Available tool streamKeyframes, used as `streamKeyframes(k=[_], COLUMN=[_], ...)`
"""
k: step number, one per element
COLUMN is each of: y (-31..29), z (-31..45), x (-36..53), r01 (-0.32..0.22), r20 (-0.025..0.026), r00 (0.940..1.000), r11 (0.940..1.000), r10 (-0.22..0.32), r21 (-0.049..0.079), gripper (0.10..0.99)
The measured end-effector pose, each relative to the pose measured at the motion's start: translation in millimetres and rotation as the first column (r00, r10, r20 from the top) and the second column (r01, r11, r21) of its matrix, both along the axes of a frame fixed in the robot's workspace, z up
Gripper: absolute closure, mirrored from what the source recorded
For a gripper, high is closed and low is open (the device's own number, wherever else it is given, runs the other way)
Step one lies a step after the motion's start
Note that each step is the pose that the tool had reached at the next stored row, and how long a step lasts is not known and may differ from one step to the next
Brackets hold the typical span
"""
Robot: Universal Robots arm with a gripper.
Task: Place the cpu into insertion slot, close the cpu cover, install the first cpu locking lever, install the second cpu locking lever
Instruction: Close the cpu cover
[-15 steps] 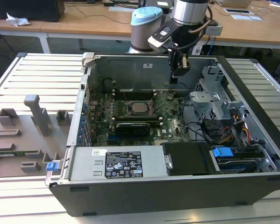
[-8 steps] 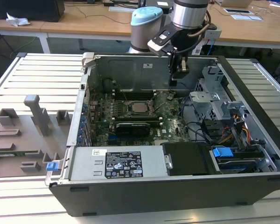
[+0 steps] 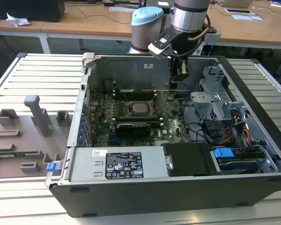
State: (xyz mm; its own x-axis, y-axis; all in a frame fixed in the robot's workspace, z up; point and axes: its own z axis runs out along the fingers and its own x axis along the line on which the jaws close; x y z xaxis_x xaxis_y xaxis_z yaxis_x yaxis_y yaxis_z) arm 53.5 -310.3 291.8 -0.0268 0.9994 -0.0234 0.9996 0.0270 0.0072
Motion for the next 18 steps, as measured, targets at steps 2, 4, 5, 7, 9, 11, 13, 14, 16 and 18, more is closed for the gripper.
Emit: streamKeyframes(k=[2, 4, 5, 7, 9, 11, 13, 14, 16, 18], y=[0.0, 0.0, 0.0, 0.0, 0.0, 0.0, 0.0, 0.0, 0.0, 0.0], z=[-1.8, -4.4, -6.1, -8.2, -10.6, -12.0, -13.4, -15.0, -17.2, -19.6], x=[0.1, 0.2, 0.2, 0.3, 0.3, 0.3, 0.3, 0.3, 0.4, 0.3], r01=[0.000, 0.000, 0.000, 0.000, 0.000, 0.000, 0.000, 0.000, 0.000, 0.000], r20=[-0.0004, -0.0007, -0.0010, -0.0012, -0.0015, -0.0016, -0.0019, -0.0022, -0.0025, -0.0026], r00=[1.0000, 1.0000, 1.0000, 1.0000, 1.0000, 1.0000, 1.0000, 1.0000, 1.0000, 1.0000], r11=[1.0000, 1.0000, 1.0000, 1.0000, 1.0000, 1.0000, 1.0000, 1.0000, 1.0000, 1.0000], r10=[0.000, 0.000, 0.000, 0.000, 0.000, 0.000, 0.000, 0.000, 0.000, 0.000], r21=[0.000, 0.000, 0.000, 0.000, 0.000, 0.000, 0.000, 0.000, 0.000, 0.000], gripper=[0.980, 0.980, 0.980, 0.980, 0.980, 0.980, 0.980, 0.980, 0.980, 0.980])
